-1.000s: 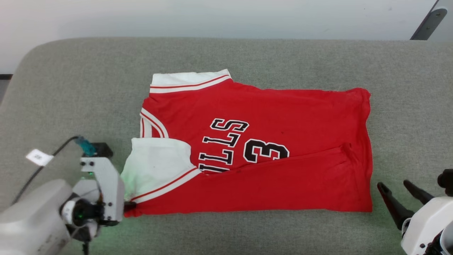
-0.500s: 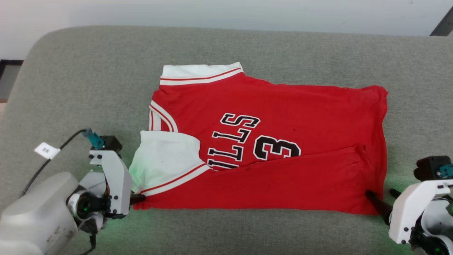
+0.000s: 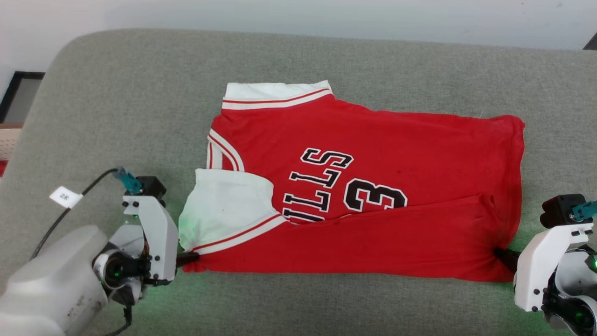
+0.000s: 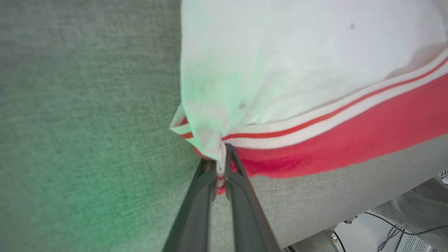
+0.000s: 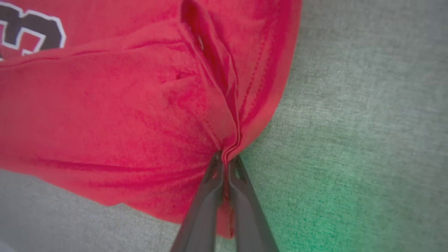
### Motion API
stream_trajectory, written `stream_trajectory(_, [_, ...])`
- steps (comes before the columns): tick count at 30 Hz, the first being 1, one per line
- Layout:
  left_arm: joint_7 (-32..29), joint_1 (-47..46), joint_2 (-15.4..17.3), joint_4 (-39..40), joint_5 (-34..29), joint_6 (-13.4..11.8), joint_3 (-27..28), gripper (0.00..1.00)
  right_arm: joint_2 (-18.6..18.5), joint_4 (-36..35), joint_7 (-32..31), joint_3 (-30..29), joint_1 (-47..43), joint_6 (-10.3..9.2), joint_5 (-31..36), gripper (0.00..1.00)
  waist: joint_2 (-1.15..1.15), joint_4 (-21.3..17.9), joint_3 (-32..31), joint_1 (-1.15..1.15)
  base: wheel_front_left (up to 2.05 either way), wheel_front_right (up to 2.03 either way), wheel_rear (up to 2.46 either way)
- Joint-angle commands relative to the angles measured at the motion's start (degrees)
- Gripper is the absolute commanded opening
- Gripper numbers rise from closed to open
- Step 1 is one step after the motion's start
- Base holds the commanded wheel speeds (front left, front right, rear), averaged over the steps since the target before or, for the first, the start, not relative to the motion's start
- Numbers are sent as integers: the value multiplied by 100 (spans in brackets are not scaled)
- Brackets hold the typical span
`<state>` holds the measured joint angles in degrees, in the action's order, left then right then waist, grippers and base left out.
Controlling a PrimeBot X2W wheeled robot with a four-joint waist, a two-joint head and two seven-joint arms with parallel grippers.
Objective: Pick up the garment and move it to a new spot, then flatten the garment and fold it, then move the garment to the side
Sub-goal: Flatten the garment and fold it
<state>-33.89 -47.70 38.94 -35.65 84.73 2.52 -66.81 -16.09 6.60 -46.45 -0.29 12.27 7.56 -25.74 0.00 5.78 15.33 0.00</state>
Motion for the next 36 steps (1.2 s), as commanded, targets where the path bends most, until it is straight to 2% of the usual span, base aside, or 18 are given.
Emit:
stream_trajectory(1, [-57, 305, -47, -84, -37, -80, -147, 0, -53, 120, -90, -4, -123, -17, 12, 0, 0, 12, -26, 0, 0, 0, 0])
stream_trajectory(10, [-420, 442, 493, 506, -67, -352, -260, 0, -441, -319, -519, -17, -439, -19, -129, 0, 0, 64, -209, 0, 0, 0, 0])
stream_trajectory(17, [-519, 605, 1060, 1579, -108, -849, -287, 0, -691, -858, -1058, -145, -890, -19, -305, 0, 0, 113, -324, 0, 0, 0, 0])
stream_trajectory(25, [-470, 957, 1583, 2785, -98, -1429, -320, 0, -673, -1496, -1611, -281, -1475, -15, -430, 0, 0, 139, -349, 0, 0, 0, 0])
stream_trajectory(29, [-328, 1116, 1657, 3050, -129, -1596, -341, 0, -555, -1683, -1718, -353, -1694, -14, -384, 0, 0, 129, -329, 0, 0, 0, 0])
stream_trajectory(30, [-295, 1157, 1647, 3060, -154, -1615, -353, 9, -502, -1682, -1726, -355, -1740, -14, -378, 0, 0, 126, -324, 0, 0, 0, 0])
stream_trajectory(31, [-266, 1185, 1617, 3052, -178, -1629, -361, 24, -453, -1673, -1723, -341, -1770, -14, -365, 0, 0, 122, -318, 0, 0, 0, 0])
stream_trajectory(33, [-187, 1216, 1530, 2989, -220, -1629, -369, 42, -358, -1632, -1680, -285, -1764, -14, -332, 0, 0, 109, -305, 0, 0, 0, 0])
stream_trajectory(34, [-147, 1221, 1486, 2951, -232, -1617, -370, 64, -323, -1598, -1669, -260, -1754, -14, -314, 0, 0, 102, -300, 0, 0, 0, 0])
stream_trajectory(35, [-114, 1226, 1446, 2898, -246, -1607, -367, 91, -300, -1571, -1652, -231, -1738, -14, -296, 0, 0, 95, -294, 0, 0, 0, 0])
stream_trajectory(36, [-86, 1224, 1410, 2850, -270, -1591, -372, 100, -298, -1569, -1595, -181, -1704, -14, -283, 13, 0, 89, -288, 0, 0, 0, 0])
